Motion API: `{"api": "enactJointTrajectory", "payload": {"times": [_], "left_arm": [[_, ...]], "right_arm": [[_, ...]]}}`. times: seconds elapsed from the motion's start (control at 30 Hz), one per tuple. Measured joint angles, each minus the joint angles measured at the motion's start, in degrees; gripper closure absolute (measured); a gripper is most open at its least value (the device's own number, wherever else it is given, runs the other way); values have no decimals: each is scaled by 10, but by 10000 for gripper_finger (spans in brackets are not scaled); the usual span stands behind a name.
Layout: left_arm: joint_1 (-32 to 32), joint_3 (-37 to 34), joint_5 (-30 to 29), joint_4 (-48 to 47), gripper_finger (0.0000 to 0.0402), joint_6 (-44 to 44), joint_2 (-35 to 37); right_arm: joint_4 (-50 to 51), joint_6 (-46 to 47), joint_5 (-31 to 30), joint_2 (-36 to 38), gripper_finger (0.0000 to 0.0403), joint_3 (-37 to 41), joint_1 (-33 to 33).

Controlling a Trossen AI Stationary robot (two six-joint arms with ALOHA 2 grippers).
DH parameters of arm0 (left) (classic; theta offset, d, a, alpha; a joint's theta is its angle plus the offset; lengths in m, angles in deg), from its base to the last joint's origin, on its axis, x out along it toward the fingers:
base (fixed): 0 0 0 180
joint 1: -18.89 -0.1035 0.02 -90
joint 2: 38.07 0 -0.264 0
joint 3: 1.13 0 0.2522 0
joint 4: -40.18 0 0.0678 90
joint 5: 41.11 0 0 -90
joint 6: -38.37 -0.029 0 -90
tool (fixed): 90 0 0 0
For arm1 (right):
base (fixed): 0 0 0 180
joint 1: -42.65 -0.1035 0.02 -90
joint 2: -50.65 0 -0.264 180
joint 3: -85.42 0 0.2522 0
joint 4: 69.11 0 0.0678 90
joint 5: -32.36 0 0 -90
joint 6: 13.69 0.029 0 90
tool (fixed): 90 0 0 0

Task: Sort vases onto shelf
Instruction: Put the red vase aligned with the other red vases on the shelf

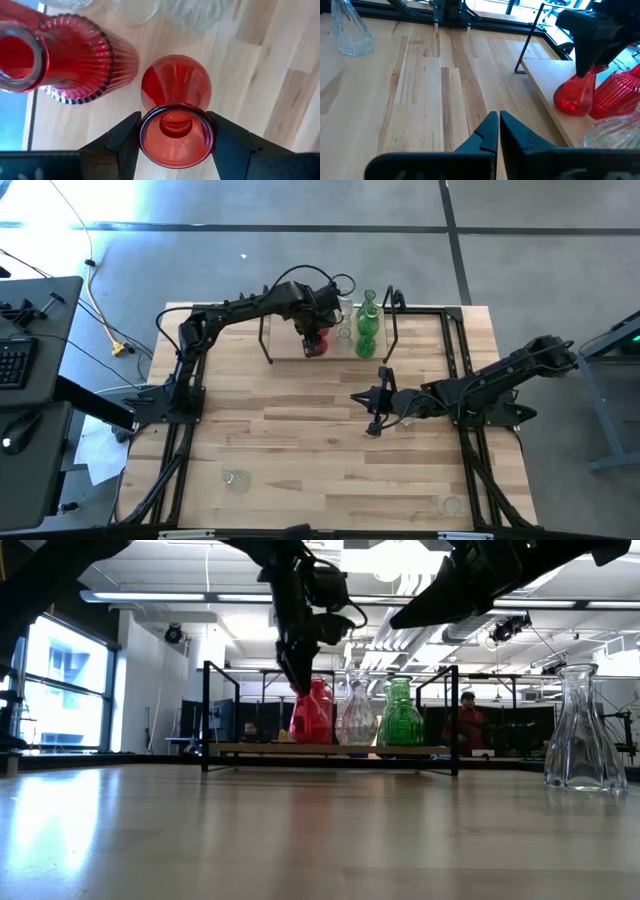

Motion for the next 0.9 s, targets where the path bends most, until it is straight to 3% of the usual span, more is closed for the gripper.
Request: {"api": "enactJointTrajectory", "payload": {"times": [0.23,0.47,0.9], "left_arm": [[0,1,-5,3,215,-2,-6],[1,-2,-7,1,167,-5,-12],[1,-1,-18,9,171,-6,0]], "right_arm": [[0,0,0,0,403,0,0],[0,0,0,0,403,0,0],[0,0,0,0,403,0,0]]}}
